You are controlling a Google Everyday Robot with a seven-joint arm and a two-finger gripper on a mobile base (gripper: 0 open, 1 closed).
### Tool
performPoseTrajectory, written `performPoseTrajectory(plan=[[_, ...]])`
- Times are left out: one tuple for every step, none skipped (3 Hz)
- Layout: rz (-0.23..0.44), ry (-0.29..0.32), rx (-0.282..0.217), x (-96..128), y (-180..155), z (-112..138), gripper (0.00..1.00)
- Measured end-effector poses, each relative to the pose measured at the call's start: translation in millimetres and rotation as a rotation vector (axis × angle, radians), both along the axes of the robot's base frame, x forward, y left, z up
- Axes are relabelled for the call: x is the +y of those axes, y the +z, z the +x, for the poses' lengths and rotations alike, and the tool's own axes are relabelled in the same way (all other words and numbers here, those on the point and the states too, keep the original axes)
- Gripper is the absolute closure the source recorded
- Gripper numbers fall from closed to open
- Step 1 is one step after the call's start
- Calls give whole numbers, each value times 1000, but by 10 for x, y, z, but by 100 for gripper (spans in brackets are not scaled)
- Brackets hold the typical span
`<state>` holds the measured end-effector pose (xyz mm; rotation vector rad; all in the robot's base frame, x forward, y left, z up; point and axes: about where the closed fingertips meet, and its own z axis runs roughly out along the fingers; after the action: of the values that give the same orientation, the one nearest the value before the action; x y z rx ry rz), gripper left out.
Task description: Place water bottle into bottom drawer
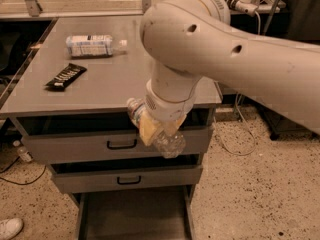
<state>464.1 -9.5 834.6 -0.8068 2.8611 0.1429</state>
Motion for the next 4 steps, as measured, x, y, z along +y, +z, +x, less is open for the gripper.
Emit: performPoseTrajectory(plan=[[17,-37,87,-26,-159,-507,100],[18,-35,94,-19,-177,-517,100],[19,-35,94,-19,-178,-516,100],[38,-93,184,-85,-534,-797,100]])
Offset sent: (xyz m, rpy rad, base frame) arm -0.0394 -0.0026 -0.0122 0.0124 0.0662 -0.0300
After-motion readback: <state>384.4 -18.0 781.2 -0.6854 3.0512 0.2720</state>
